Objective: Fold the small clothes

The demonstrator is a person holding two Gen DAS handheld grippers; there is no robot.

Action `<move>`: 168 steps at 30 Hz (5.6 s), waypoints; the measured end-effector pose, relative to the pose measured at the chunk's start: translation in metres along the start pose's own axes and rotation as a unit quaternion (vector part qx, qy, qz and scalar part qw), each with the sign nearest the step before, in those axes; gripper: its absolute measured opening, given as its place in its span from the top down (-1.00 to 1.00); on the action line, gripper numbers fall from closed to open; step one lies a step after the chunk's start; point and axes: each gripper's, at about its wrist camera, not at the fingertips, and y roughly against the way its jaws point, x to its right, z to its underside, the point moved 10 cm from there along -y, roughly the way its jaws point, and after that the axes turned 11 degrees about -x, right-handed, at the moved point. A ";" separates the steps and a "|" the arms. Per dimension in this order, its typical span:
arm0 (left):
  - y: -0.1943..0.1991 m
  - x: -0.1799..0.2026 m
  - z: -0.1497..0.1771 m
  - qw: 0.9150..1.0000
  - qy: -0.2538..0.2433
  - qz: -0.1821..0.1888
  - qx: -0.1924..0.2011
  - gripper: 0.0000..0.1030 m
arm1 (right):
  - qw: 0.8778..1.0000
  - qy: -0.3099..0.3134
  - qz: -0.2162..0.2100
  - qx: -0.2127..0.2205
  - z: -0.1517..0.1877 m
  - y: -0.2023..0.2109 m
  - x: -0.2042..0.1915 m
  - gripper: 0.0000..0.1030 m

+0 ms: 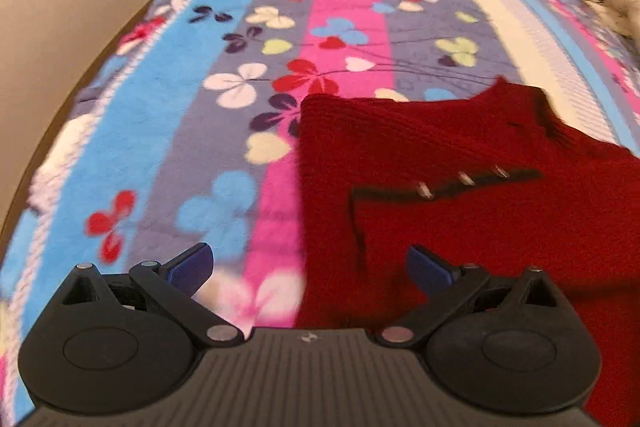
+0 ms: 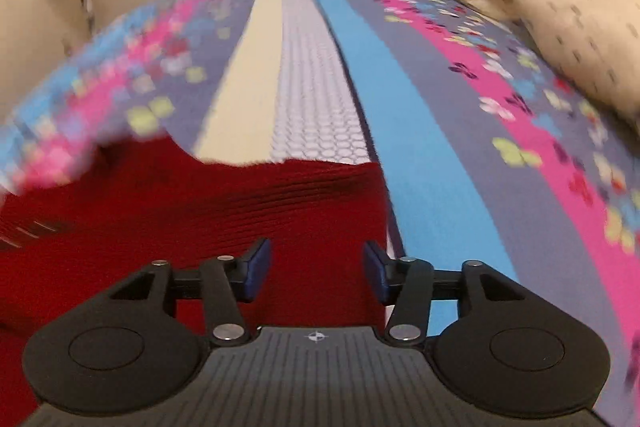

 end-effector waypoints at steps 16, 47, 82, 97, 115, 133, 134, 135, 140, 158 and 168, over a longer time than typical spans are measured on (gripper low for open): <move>0.193 0.001 0.278 0.999 -0.046 -0.014 -0.014 -1.00 | 0.997 0.051 -0.051 -0.023 0.254 0.288 -0.066 -0.57; 0.222 0.011 0.329 0.998 -0.058 0.012 0.007 -1.00 | 0.997 0.056 -0.045 -0.019 0.312 0.343 -0.071 -0.57; 0.032 -0.013 0.295 0.986 -0.055 0.099 -0.121 -0.86 | 0.984 -0.019 -0.065 -0.166 0.298 0.107 0.087 -0.57; 0.141 -0.016 0.276 0.989 -0.022 0.145 -0.031 0.68 | 0.980 -0.094 -0.124 -0.120 0.280 0.194 0.064 0.69; 0.212 -0.025 0.396 0.984 -0.057 0.164 -0.039 0.71 | 0.978 -0.123 -0.152 -0.068 0.356 0.334 0.086 0.71; 0.201 -0.024 0.322 0.983 -0.044 0.175 -0.043 0.71 | 0.980 -0.104 -0.139 -0.098 0.296 0.301 0.078 0.71; 0.200 -0.024 0.313 0.983 -0.041 0.177 -0.040 0.71 | 0.980 -0.103 -0.138 -0.097 0.287 0.297 0.077 0.71; 0.199 -0.024 0.304 0.983 -0.038 0.177 -0.037 0.71 | 0.981 -0.101 -0.137 -0.095 0.279 0.294 0.077 0.71; 0.191 -0.024 0.241 0.983 -0.018 0.182 -0.016 0.71 | 0.985 -0.084 -0.122 -0.087 0.220 0.261 0.071 0.71; 0.044 -0.065 -0.010 0.989 0.122 0.078 0.008 -0.59 | 0.972 -0.211 -0.092 -0.055 0.019 0.058 0.108 -0.21; 0.059 -0.054 0.075 0.999 -0.004 0.045 -0.009 -0.60 | 0.998 -0.058 -0.005 -0.035 0.109 0.101 0.102 -0.21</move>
